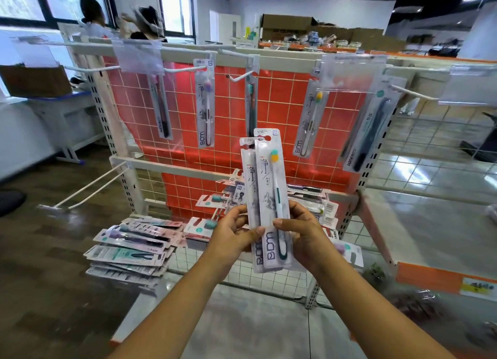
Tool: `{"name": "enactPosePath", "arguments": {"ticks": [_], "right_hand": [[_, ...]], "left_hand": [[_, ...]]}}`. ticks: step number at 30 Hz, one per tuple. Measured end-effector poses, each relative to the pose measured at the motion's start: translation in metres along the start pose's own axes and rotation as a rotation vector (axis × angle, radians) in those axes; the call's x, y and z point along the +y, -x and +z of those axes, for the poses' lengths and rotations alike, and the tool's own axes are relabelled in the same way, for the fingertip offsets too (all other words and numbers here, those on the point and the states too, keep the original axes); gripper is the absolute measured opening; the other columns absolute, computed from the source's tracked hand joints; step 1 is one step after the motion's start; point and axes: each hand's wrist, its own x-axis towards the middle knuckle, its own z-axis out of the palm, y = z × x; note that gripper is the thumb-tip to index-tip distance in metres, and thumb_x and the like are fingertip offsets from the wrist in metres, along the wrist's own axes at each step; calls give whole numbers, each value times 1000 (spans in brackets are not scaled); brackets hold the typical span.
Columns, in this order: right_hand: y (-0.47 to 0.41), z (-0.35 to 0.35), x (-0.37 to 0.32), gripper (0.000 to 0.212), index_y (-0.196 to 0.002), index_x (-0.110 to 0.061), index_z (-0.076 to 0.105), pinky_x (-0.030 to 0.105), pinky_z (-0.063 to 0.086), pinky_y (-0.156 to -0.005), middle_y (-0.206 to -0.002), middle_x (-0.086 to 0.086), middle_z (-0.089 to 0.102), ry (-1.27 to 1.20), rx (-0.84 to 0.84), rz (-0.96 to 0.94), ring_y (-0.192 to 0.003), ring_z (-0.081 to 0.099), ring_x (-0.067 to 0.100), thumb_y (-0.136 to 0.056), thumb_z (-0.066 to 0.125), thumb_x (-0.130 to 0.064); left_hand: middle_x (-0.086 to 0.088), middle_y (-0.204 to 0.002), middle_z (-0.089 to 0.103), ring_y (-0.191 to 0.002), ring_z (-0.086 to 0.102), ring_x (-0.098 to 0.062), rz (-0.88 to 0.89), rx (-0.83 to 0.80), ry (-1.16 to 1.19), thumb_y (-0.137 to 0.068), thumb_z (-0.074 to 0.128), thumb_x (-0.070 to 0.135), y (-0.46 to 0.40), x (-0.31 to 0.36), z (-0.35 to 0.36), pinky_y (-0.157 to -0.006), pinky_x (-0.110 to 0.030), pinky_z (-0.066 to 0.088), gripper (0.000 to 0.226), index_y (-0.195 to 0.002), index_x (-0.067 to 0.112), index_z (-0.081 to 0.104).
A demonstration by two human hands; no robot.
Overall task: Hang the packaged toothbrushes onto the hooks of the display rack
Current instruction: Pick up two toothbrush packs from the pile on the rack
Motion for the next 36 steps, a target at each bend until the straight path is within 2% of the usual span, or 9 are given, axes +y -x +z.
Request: {"name": "enactPosePath", "arguments": {"ticks": [6,12,17,20,26,31,36], "right_hand": [[4,-3,-1,42,-99,-9,60,35,56,-58,-83,8,72,-38,18,-10,-74,70,25,-59,62,2],[6,-8,-2,46,-100,-9,59,39,58,-60,-83,9,72,-70,60,-38,-75,70,26,-56,61,5],[7,-10,-4,50,-103,-8,58,39,58,-62,-88,10,71,-33,74,-20,-79,70,28,-55,62,6],[7,-11,-5,52,-105,-9,59,39,57,-63,-89,10,71,-25,94,-23,-81,69,28,-55,63,5],[9,-11,-4,50,-101,-11,59,40,57,-64,-85,8,71,-15,135,-42,-79,69,27,-54,64,4],[12,-8,-2,47,-98,-10,60,40,57,-65,-82,7,72,3,153,-73,-76,69,25,-54,63,5],[19,-5,3,47,-95,-10,61,40,52,-71,-79,7,71,29,188,-65,-76,68,26,-51,65,9]], "left_hand": [[-4,-100,68,-94,66,-25,28,62,4,-84,59,-7,-5,-3,-8,-71,-35,57,40,-112,21,53],[1,-90,72,-88,69,-18,54,101,51,-84,57,-9,-6,-5,-19,-73,-34,57,39,-107,22,54],[8,-80,74,-78,69,-8,94,93,50,-84,56,-10,-7,-4,-25,-67,-24,57,40,-105,24,54],[8,-76,73,-77,68,-9,91,93,52,-83,56,-11,-9,-2,-29,-66,-24,56,41,-103,25,54],[5,-80,73,-78,68,-14,96,86,44,-83,57,-9,-10,1,-37,-59,-26,55,39,-103,25,55],[1,-85,73,-82,69,-16,110,77,44,-82,58,-8,-8,2,-45,-67,-30,57,38,-106,21,57],[3,-80,73,-80,68,-14,103,77,38,-83,56,-11,-4,1,-55,-64,-26,57,40,-103,24,57]]}}
